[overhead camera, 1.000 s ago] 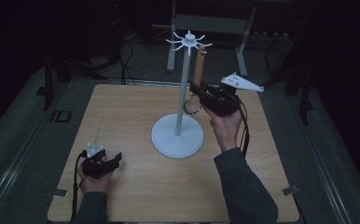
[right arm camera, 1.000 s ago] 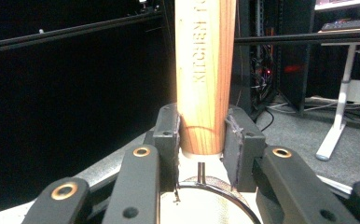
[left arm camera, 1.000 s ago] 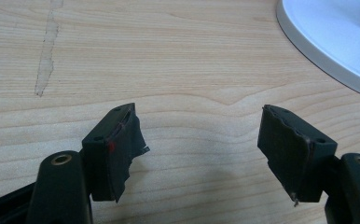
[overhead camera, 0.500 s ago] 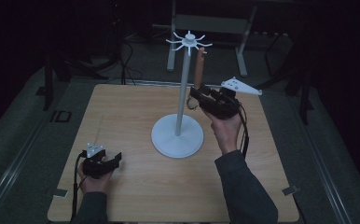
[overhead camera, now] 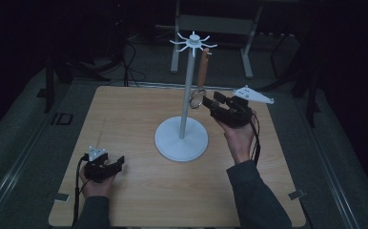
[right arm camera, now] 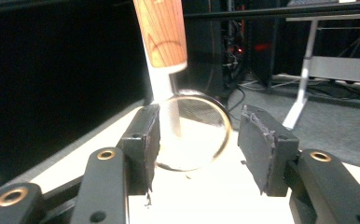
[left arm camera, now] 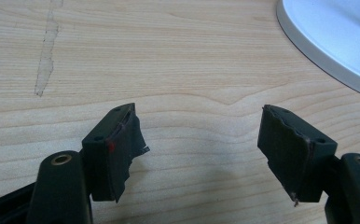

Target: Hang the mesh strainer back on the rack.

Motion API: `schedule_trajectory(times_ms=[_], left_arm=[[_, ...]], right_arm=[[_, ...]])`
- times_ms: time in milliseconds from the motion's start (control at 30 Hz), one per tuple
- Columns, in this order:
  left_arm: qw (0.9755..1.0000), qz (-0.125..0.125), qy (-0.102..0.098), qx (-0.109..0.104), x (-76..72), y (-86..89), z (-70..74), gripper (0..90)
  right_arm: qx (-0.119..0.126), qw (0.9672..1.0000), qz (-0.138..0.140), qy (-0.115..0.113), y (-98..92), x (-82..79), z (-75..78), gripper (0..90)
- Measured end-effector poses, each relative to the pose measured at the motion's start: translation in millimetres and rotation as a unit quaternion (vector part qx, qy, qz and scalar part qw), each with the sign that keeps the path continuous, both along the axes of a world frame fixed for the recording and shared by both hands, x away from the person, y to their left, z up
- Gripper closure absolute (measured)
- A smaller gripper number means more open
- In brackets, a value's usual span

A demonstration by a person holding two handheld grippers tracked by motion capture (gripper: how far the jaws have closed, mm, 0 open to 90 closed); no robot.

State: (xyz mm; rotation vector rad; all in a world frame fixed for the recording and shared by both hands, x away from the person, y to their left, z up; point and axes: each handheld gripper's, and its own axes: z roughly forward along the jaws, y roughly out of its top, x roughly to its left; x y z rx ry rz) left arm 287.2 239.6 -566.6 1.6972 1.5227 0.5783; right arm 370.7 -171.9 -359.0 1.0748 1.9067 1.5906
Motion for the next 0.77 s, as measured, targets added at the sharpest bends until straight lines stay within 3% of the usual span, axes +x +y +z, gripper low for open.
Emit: schedule_trajectory(times_ms=[167,333,533,700,767], left_arm=[[1.0,0.0,0.0,0.001,-0.1,-0.1,0.0,29.3],[1.0,0.0,0.001,0.001,-0.1,0.0,0.1,29.3],[1.0,0.0,0.001,0.002,0.0,-0.2,0.1,29.3],[1.0,0.0,0.0,0.002,-0.1,-0.4,0.1,29.3],[1.0,0.0,0.001,0.002,0.0,-0.3,0.0,29.3]], right_arm=[[-0.046,0.9989,-0.011,0.0,-0.9,-4.5,-1.5,46.6],[-0.101,0.9947,-0.022,-0.007,-1.0,-11.5,-6.0,46.4],[-0.166,0.9857,-0.028,-0.008,-5.2,-19.1,-15.6,46.3],[-0.19,0.9815,-0.023,0.001,-14.0,-24.4,-25.1,45.9],[-0.215,0.9763,-0.018,0.017,-21.2,-26.8,-36.1,44.8]])
